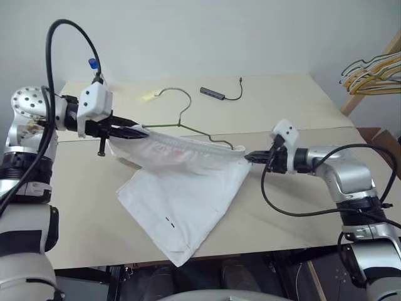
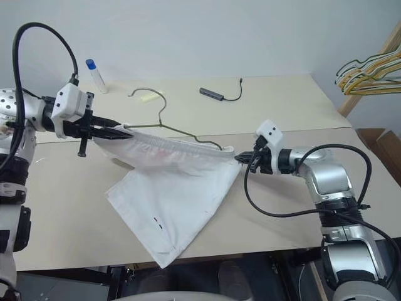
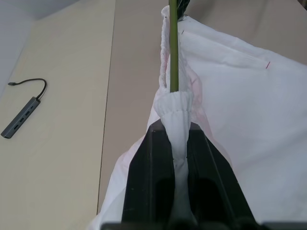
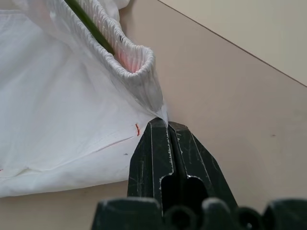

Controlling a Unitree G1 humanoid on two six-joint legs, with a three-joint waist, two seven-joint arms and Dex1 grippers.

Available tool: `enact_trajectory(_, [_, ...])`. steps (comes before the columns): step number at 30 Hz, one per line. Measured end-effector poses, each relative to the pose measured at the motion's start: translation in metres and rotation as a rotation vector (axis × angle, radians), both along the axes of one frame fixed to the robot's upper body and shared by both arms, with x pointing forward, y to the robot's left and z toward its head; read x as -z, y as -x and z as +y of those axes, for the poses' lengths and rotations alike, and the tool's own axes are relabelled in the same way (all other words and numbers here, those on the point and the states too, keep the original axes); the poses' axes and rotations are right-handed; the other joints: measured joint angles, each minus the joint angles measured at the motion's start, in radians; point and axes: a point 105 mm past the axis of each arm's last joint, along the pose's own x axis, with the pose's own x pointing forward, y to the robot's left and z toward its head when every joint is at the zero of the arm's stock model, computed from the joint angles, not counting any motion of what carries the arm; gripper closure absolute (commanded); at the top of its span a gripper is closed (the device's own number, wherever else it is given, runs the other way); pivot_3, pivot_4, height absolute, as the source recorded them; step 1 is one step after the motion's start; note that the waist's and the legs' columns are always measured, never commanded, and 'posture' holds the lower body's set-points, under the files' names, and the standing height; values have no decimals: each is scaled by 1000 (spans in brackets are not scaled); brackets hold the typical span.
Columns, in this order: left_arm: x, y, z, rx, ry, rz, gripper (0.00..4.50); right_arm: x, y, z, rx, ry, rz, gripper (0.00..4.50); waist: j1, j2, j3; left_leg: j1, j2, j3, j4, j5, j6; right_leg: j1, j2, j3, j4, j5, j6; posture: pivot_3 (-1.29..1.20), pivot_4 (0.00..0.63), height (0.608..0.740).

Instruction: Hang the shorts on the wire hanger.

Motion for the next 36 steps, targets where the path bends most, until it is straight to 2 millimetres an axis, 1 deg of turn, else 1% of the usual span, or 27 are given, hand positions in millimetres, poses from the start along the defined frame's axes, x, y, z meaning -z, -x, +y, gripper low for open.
enact_trajectory(1, [1, 0, 0, -3, -6, 1, 4500, -1, 0, 1, -4, 1, -10, 4455, 0, 0, 0, 0, 0, 0, 0, 0, 0, 0, 0, 0, 0, 0, 0, -60, 0, 740])
enact_trajectory(3, [3, -2, -1, -6, -18, 3, 4500, -12, 1, 3, -27, 19, -58, 4455, 0, 0, 0, 0, 0, 0, 0, 0, 0, 0, 0, 0, 0, 0, 0, -63, 0, 740])
enact_trajectory(5, [5, -3, -2, -14, -29, 2, 4500, -32, 2, 10, -68, 36, -127, 4455, 0, 0, 0, 0, 0, 0, 0, 0, 0, 0, 0, 0, 0, 0, 0, -65, 0, 740])
enact_trajectory(8, [7, -5, -5, -14, -23, -1, 4500, -70, 3, 25, -137, 60, -255, 4455, -2, 0, 0, 0, 0, 0, 0, 0, 0, 0, 0, 0, 1, 0, 0, -63, 0, 740])
enact_trajectory(10, [8, -5, -8, -8, -23, 1, 4500, -88, 6, 37, -191, 73, -306, 4455, -2, 0, 0, 0, 0, 0, 0, 0, 0, 0, 0, 0, 1, 0, 0, -63, 0, 740])
enact_trajectory(11, [9, -6, -8, -9, -24, 1, 4500, -92, 8, 42, -216, 84, -317, 4455, -1, 0, 0, 0, 0, -1, 0, 0, 0, 0, 0, 0, 1, 0, 0, -63, 0, 740])
enact_trajectory(12, [9, -7, -8, -15, -28, 1, 4500, -94, 11, 48, -249, 101, -322, 4455, -1, 0, 0, 0, 0, 0, 0, 0, 0, 0, 0, -1, 1, 0, 0, -62, 0, 740])
enact_trajectory(14, [10, -10, -8, -29, -24, 0, 4500, -93, 13, 57, -288, 126, -313, 4455, -1, 0, 0, -1, 0, 0, 0, 0, 0, 0, 0, 0, 1, 0, 0, -62, 0, 740])
enact_trajectory(16, [8, -11, -9, -34, -6, -6, 4500, -90, 14, 62, -310, 147, -304, 4455, 1, 0, 0, -1, 0, -1, 1, 0, 0, -1, 0, -1, 1, 0, 0, -60, 0, 740])
enact_trajectory(19, [7, -13, -10, -42, 10, -11, 4500, -83, 13, 65, -327, 191, -289, 4455, 1, 0, 0, -2, 0, -1, 1, 0, 0, -1, 0, -2, 1, 0, 0, -56, 0, 740])
enact_trajectory(25, [3, -12, -9, -46, 25, -21, 4500, -74, 0, 67, -282, 215, -269, 4455, 0, 0, 0, -2, 0, -1, 2, 0, 0, -1, 0, -2, 3, 0, 0, -52, 0, 740])
enact_trajectory(28, [4, -12, -8, -48, 27, -20, 4500, -78, -1, 70, -285, 199, -270, 3767, 0, 0, 0, -2, 0, -2, 2, 0, 0, -2, 0, -2, 4, 0, 0, -56, 0, 740])
enact_trajectory(31, [6, -12, -8, -51, 34, -16, 4500, -80, 0, 71, -303, 195, -273, 2765, -1, 0, 0, -2, 0, -2, 2, 0, 0, -2, 0, -2, 4, 0, 0, -57, 0, 740])
enact_trajectory(33, [6, -13, -9, -51, 39, -18, 4500, -80, 4, 71, -339, 194, -274, 1989, 1, 0, 0, -2, 0, -2, 3, 0, 0, -2, -1, -3, 4, 0, 0, -59, 0, 740])
enact_trajectory(34, [6, -13, -9, -52, 40, -19, 4500, -80, 6, 70, -354, 199, -280, 1678, 2, 0, 0, -3, 0, -3, 3, 0, 0, -1, -1, -3, 4, 0, 0, -59, 0, 740])
enact_trajectory(36, [6, -13, -9, -54, 42, -21, 4500, -76, 10, 67, -385, 204, -288, 1678, 1, 0, 0, -3, 0, -4, 4, 0, 0, -1, -1, -4, 4, 0, 0, -59, 0, 740])
